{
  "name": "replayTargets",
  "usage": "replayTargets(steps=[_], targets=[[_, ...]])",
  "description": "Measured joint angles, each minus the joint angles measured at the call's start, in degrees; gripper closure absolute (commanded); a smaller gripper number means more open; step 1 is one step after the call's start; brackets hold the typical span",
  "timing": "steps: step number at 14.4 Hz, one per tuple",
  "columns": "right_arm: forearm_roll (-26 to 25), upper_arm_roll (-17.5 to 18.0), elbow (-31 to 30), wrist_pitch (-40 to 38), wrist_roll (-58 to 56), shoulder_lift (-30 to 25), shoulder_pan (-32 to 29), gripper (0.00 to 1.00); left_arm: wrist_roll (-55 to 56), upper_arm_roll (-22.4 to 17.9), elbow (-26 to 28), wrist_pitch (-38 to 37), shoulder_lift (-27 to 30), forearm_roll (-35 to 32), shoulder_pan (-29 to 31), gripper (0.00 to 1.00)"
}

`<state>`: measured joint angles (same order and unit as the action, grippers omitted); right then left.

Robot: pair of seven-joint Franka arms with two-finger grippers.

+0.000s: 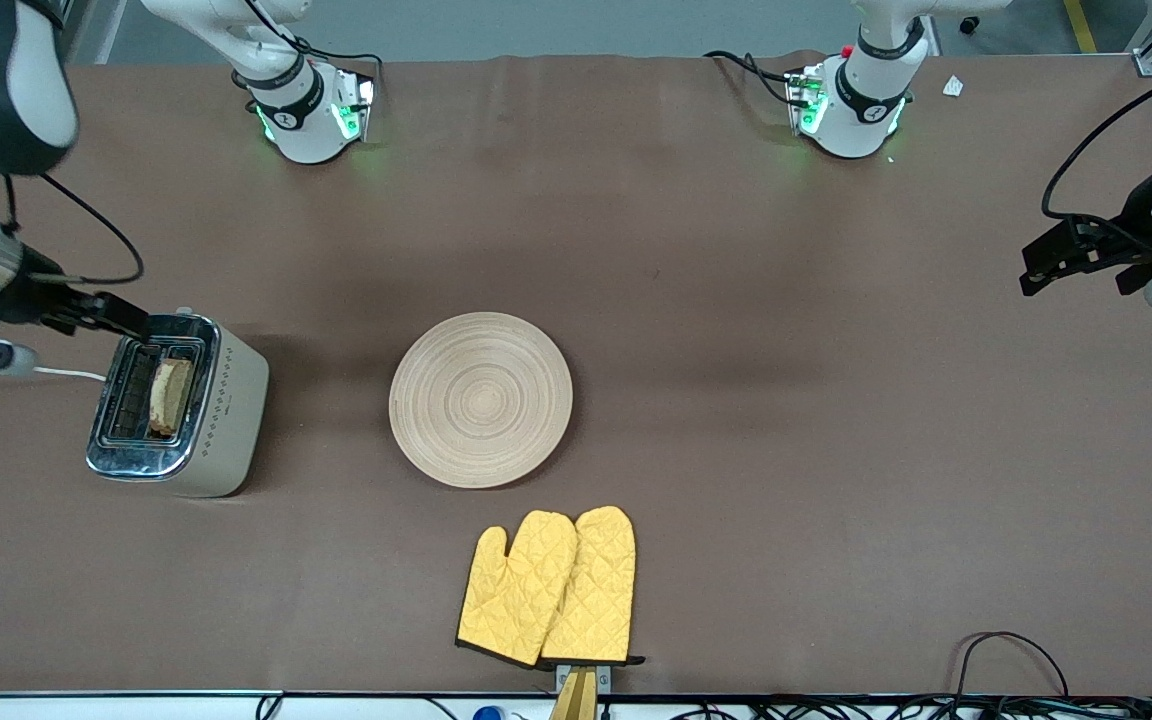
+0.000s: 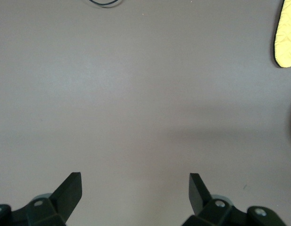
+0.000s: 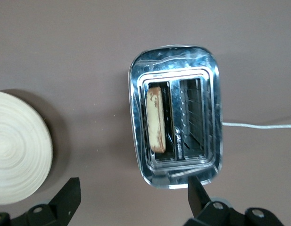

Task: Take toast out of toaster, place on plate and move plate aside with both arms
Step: 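Reach the right gripper down to the toast in the toaster slot, then grasp the toast slice with the right gripper and lift it out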

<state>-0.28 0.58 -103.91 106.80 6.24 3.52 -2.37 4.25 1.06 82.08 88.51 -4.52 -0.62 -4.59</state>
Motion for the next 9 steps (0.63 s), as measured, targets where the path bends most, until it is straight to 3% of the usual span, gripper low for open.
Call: replayTargets(steps=[6,9], targets=[[0.00,-0.21,-3.76,10.00,-0.16,6.71,-0.32,0.00,-0.47,0.10,0.00,-0.10,0.00,0.00,0.04,0.00],[0.00,-0.34,-3.76,12.19,-2.06,9.21,-0.73,0.16,-0.47,0.10,0.00,-0.16,0.00,0.00,0.21,0.00]])
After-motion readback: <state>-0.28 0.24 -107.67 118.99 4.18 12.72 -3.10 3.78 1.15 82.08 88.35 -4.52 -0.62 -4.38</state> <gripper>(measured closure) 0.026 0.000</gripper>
